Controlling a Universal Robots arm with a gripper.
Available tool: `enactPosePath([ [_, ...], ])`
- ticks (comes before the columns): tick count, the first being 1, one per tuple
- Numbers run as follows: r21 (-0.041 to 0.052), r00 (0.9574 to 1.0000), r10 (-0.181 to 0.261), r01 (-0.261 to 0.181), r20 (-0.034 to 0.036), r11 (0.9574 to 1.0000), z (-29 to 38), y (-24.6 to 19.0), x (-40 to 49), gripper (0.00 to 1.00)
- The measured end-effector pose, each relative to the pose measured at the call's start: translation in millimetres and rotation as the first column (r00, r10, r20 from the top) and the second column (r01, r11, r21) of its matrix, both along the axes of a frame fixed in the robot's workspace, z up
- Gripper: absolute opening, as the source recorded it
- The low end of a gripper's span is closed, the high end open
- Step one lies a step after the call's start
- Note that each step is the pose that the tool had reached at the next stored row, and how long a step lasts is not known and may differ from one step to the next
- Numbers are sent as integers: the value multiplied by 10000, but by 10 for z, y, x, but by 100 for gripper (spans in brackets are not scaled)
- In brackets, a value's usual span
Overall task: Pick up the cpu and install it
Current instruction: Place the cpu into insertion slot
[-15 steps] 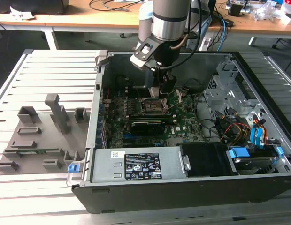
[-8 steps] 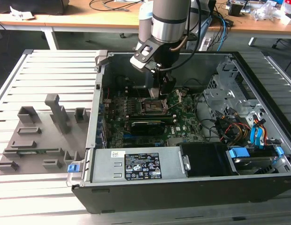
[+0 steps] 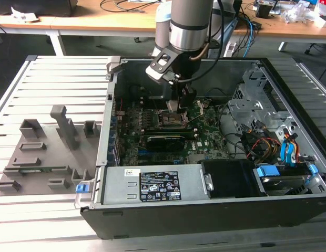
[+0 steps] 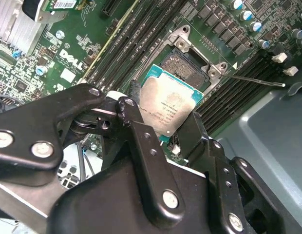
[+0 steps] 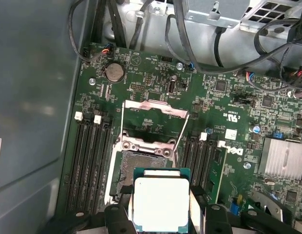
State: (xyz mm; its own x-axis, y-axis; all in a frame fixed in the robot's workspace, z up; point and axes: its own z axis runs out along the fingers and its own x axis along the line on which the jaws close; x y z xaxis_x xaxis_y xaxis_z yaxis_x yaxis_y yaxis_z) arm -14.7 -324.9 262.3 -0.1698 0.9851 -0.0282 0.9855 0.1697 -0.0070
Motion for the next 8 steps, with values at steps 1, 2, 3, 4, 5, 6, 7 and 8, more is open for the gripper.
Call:
enactPosePath([
  [1, 0, 10000, 0, 0, 0, 10000, -15, 0, 0, 55],
  [2, 0, 10000, 1, -1, 0, 10000, -27, 0, 0, 55],
  [3, 0, 10000, 0, 0, 0, 10000, -35, 0, 0, 55],
  [4, 0, 10000, 1, -1, 0, 10000, -39, 0, 0, 55],
  [5, 1, 10000, 0, 0, 0, 10000, -48, 0, 0, 55],
  [6, 0, 10000, 0, 0, 0, 10000, -54, 0, 0, 55],
  [7, 0, 10000, 0, 0, 0, 10000, -63, 0, 0, 55],
  [8, -1, 10000, 1, -1, 0, 10000, -71, 0, 0, 55],
])
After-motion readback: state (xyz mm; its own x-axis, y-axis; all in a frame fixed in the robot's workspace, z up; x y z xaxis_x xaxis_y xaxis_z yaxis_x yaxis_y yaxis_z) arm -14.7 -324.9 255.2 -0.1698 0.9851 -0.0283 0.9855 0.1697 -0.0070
